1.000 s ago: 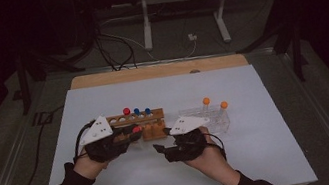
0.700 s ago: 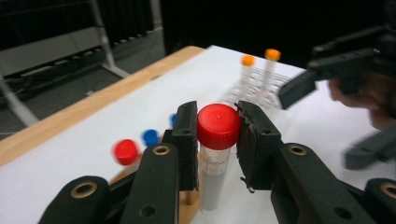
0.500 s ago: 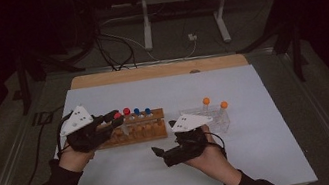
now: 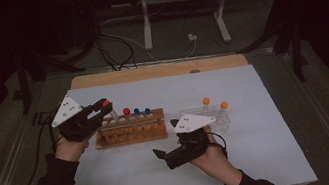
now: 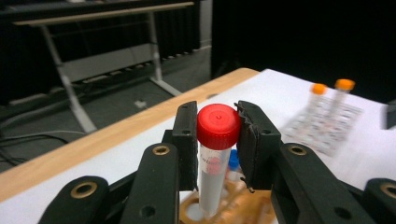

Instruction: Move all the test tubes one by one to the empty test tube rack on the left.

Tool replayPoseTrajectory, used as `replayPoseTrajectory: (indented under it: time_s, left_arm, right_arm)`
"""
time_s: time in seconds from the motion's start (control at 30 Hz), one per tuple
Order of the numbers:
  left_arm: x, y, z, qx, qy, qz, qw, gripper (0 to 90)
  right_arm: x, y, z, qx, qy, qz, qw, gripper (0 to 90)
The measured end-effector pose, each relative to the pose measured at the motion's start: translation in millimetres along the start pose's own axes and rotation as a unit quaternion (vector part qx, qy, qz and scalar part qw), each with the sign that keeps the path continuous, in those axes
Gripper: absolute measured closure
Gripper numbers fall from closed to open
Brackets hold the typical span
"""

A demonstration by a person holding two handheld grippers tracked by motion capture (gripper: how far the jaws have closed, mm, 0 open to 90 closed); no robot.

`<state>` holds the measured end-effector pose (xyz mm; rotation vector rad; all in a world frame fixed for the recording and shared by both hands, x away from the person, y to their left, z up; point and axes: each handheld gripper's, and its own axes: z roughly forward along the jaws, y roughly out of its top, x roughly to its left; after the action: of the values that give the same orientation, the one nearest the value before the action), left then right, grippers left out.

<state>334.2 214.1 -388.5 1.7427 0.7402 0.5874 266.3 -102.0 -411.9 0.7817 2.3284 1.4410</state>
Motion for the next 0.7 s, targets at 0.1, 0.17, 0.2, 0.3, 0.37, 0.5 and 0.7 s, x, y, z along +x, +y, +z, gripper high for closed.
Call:
replayPoseTrajectory:
  time_s: [0.1, 0.17, 0.2, 0.3, 0.37, 0.5, 0.7]
  left_arm:
    - [3.1, -3.9, 7.7, 0.005, -0.001, -0.008, 1.0, 71.6]
    - [4.9, -7.5, 13.0, 0.009, 0.006, -0.006, 0.9999, 71.6]
    - [6.0, -9.6, 15.7, 0.014, 0.008, -0.006, 0.9999, 71.6]
    - [8.2, -16.6, 22.1, 0.024, 0.011, -0.006, 0.9996, 71.6]
    - [8.7, -20.9, 25.5, 0.028, 0.008, -0.011, 0.9995, 71.6]
    - [7.3, -28.5, 32.2, 0.044, 0.004, -0.011, 0.999, 71.6]
    - [5.2, -37.8, 39.0, 0.062, -0.001, -0.013, 0.998, 71.6]
  right_arm:
    - [-1.0, 0.1, -0.5, 0.0, 0.003, -0.001, 1.0, 0.0]
    - [-1.0, 0.0, -0.6, 0.0, 0.002, -0.002, 1.0, 0.0]
    - [-0.9, 0.0, -0.6, 0.0, 0.005, -0.002, 1.0, 0.0]
    - [-0.9, -0.2, -1.2, 0.0, 0.006, -0.003, 1.0, 0.0]
    - [-1.4, -0.3, -1.2, 0.001, 0.006, -0.002, 1.0, 0.0]
    - [-1.8, -0.5, -1.6, 0.002, 0.009, -0.001, 1.0, 0.0]
    - [-1.4, -1.4, -1.3, 0.006, 0.011, -0.002, 0.9999, 0.0]
